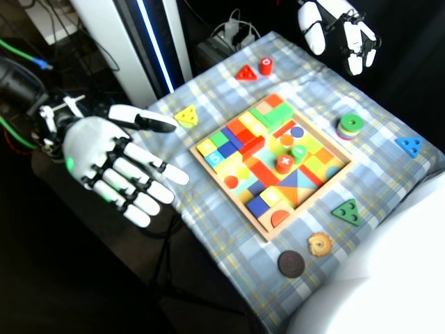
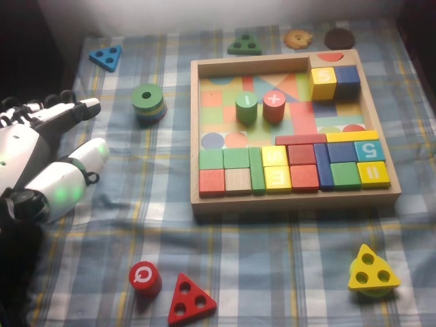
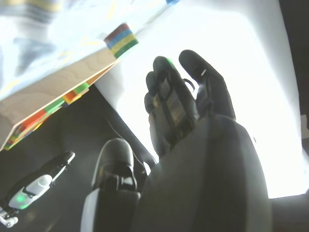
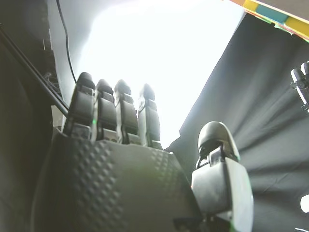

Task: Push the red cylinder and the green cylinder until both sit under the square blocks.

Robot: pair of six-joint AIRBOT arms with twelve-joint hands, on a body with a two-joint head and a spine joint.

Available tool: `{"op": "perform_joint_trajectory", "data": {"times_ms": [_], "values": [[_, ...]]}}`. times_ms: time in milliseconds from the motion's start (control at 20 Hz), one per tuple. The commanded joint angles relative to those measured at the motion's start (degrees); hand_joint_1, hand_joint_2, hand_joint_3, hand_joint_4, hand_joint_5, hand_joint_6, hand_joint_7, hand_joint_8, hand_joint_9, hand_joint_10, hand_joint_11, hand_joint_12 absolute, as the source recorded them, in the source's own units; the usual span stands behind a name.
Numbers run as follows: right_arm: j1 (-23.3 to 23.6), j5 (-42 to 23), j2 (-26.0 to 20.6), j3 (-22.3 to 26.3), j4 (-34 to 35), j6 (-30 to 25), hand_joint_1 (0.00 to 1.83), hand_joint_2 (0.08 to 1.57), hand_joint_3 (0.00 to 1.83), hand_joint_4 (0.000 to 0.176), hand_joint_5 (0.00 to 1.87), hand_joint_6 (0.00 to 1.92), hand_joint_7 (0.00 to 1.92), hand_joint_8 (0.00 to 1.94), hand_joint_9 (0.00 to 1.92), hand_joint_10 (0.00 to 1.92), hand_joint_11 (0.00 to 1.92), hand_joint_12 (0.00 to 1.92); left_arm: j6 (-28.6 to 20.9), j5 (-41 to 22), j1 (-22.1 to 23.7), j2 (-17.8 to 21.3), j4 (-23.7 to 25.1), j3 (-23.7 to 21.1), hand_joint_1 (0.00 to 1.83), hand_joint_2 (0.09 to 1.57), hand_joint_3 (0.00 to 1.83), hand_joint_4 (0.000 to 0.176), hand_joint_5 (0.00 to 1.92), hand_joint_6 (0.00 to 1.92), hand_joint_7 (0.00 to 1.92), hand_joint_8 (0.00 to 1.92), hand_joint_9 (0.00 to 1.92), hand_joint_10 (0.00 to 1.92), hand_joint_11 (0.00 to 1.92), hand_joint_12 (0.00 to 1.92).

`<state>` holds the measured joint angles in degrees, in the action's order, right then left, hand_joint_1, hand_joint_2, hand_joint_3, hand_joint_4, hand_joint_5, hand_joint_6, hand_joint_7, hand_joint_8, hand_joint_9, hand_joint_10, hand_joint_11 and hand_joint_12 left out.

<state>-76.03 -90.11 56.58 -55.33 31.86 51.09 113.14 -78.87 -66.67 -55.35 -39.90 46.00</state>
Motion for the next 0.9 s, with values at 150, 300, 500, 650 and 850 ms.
{"op": "perform_joint_trajectory", "data": {"times_ms": [150, 300, 500, 650, 850], "values": [[0.7, -5.3, -0.3, -0.9, -2.4, -0.7, 0.03, 1.13, 0.01, 0.01, 0.25, 0.0, 0.2, 0.0, 0.13, 0.02, 0.04, 0.06, -0.1, -6.3, 0.6, 0.2, 2.4, 0.2, 0.11, 1.51, 0.0, 0.042, 0.48, 0.0, 0.42, 0.0, 0.33, 0.02, 0.0, 0.51], [5.2, 1.6, -0.5, -5.0, -9.4, -4.7, 0.1, 1.13, 0.0, 0.026, 0.29, 0.01, 0.22, 0.01, 0.12, 0.0, 0.04, 0.06, -0.1, -5.7, 0.7, 0.2, 2.5, 0.3, 0.19, 1.51, 0.0, 0.032, 0.48, 0.0, 0.41, 0.0, 0.32, 0.01, 0.0, 0.52], [16.2, 16.6, -0.3, -14.0, -23.7, -14.3, 0.15, 1.15, 0.01, 0.053, 0.33, 0.02, 0.21, 0.0, 0.03, 0.0, 0.0, 0.0, -0.1, -4.9, 0.8, -0.3, 3.1, 0.8, 0.12, 1.51, 0.0, 0.018, 0.49, 0.0, 0.42, 0.0, 0.33, 0.0, 0.0, 0.47], [22.3, 24.9, 2.1, -20.4, -33.6, -24.0, 0.01, 1.19, 0.02, 0.04, 0.32, 0.01, 0.08, 0.0, 0.0, 0.0, 0.0, 0.0, -0.1, -4.3, 0.8, -0.8, 3.5, 1.0, 0.2, 1.53, 0.0, 0.0, 0.51, 0.0, 0.44, 0.0, 0.36, 0.01, 0.0, 0.64], [29.3, 35.9, 5.9, -26.9, -47.0, -31.2, 0.0, 1.18, 0.0, 0.018, 0.43, 0.01, 0.02, 0.0, 0.0, 0.0, 0.0, 0.0, -0.1, -4.2, 0.8, -0.8, 3.6, 1.2, 0.19, 1.53, 0.0, 0.003, 0.51, 0.0, 0.45, 0.0, 0.38, 0.01, 0.0, 0.73]]}}
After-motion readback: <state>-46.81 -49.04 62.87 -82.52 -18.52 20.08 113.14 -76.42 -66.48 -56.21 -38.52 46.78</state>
